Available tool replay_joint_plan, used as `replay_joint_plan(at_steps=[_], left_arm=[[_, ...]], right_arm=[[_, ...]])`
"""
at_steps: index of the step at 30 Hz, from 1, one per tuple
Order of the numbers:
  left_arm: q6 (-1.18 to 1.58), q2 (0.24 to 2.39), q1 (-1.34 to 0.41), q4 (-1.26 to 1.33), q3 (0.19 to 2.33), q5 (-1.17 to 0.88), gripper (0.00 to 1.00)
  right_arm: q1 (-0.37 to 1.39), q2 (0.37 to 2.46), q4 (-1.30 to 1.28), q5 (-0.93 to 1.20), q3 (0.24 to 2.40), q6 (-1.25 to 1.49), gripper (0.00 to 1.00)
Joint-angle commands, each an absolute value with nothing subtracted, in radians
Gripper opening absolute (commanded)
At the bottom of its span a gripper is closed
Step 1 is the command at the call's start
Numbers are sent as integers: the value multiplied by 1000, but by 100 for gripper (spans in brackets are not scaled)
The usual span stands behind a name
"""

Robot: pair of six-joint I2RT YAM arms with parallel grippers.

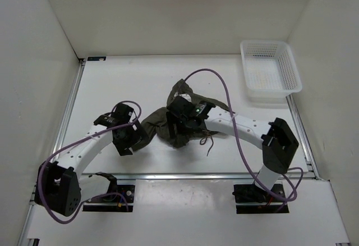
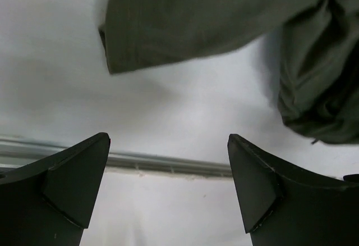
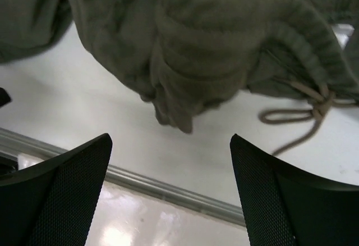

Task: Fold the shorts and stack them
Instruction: Flatten the shorts out

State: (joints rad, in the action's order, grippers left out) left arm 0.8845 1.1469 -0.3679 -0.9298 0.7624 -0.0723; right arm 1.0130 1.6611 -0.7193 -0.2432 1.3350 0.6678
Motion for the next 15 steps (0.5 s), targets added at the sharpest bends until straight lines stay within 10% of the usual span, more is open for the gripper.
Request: replay_joint_plan(at_steps=[1,5,9,15], left_arm=[[921,1189,-322,-795,732,-112,96],[885,1316,-302,-770,762,-112,91],[858,1423,-289,-761,820,-72,66],[805,1535,-278,-761,893,-52,12]], right_arm=[[1008,1748,-692,-267,1425,699,88],[1008,1847,-732,-314,1488,741,56],[999,1829,-750,-350,1499,761,4],[953,1669,-782,-428,1435,770,0]])
